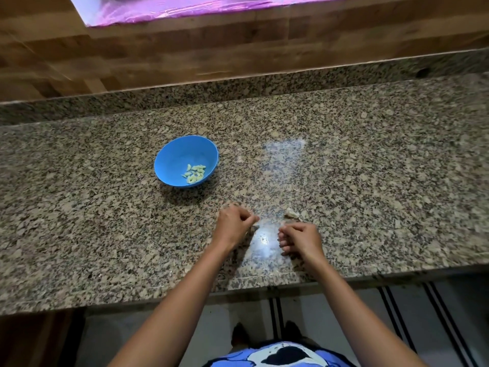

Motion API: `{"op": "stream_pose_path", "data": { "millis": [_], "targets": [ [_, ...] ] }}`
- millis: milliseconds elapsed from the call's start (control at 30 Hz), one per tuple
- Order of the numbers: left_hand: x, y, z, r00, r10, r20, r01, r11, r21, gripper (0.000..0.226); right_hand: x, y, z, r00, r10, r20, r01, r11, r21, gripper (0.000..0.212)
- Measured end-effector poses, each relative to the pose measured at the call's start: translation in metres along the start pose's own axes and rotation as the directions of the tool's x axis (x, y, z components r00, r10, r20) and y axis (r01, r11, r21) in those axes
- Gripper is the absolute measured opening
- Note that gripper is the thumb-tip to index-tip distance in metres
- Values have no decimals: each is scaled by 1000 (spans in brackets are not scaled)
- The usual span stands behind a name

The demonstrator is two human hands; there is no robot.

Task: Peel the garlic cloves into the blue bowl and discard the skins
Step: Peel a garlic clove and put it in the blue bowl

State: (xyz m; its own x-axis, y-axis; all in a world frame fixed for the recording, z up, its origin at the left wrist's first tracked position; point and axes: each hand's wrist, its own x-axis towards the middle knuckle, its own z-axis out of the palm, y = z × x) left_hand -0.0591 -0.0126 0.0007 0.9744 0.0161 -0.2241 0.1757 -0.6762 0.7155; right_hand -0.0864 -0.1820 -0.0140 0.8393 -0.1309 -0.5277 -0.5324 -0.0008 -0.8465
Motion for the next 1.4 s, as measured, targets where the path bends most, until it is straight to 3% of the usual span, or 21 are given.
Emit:
{"op": "stream_pose_path", "data": {
  "millis": [67,167,233,300,400,467,533,733,800,833,867,933,1000,1133,1267,1333,1400],
  "targets": [
    [-2,2,8,999,-30,-13,30,999,-31,15,-2,1,-5,999,-26,-43,26,1000,-7,15],
    [-2,-3,14,986,-10,-168,-4,996,-86,5,-3,0,-15,987,-92,-136,89,996,-23,12],
    [-1,-5,19,976,56,-210,-74,994,-80,22,-2,-2,-23,971,-125,-203,125,992,-11,12],
    [0,-4,30,990,115,-79,-118,993,-29,39,-2,-3,-27,959,-142,-246,146,989,-3,11],
    [-2,-5,44,968,238,76,-247,960,133,45,-1,-4,-27,952,-153,-265,159,987,0,10],
    [-12,-12,43,919,367,144,-389,905,175,43,-1,-4,-25,949,-166,-267,168,986,-17,10],
    [-25,-29,39,829,524,194,-559,785,266,38,-3,-3,-20,949,-183,-256,185,983,-17,10],
    [-56,-73,0,748,653,123,-633,644,430,36,-18,-3,12,972,-218,-92,213,975,-58,17],
    [-61,-75,-7,753,649,111,-617,635,465,29,-20,-2,24,980,-195,-35,193,980,-56,14],
    [-62,-74,-9,787,613,69,-569,678,465,25,-21,-1,30,984,-177,-19,176,984,-42,12],
    [-62,-74,-10,841,541,-24,-477,760,442,20,-21,-1,35,988,-157,-10,156,987,-29,11],
    [-57,-69,-14,932,246,-268,-169,945,281,16,-19,2,42,992,-124,-3,124,992,-13,9],
    [-53,-64,-11,922,76,-379,3,979,204,19,-15,7,46,994,-106,-9,106,994,1,8],
    [-59,-54,7,951,230,-209,-108,877,469,28,-13,10,53,996,-85,-14,86,996,10,12],
    [-63,-77,-2,939,343,-27,-276,798,536,13,-19,6,64,992,-111,53,111,994,-9,13],
    [-68,-84,-11,944,329,-13,-266,784,561,13,-21,5,74,988,-111,111,115,993,-29,16],
    [-75,-83,-23,970,197,-144,-111,883,457,14,-23,4,85,979,-113,170,127,989,-71,17]
  ]
}}
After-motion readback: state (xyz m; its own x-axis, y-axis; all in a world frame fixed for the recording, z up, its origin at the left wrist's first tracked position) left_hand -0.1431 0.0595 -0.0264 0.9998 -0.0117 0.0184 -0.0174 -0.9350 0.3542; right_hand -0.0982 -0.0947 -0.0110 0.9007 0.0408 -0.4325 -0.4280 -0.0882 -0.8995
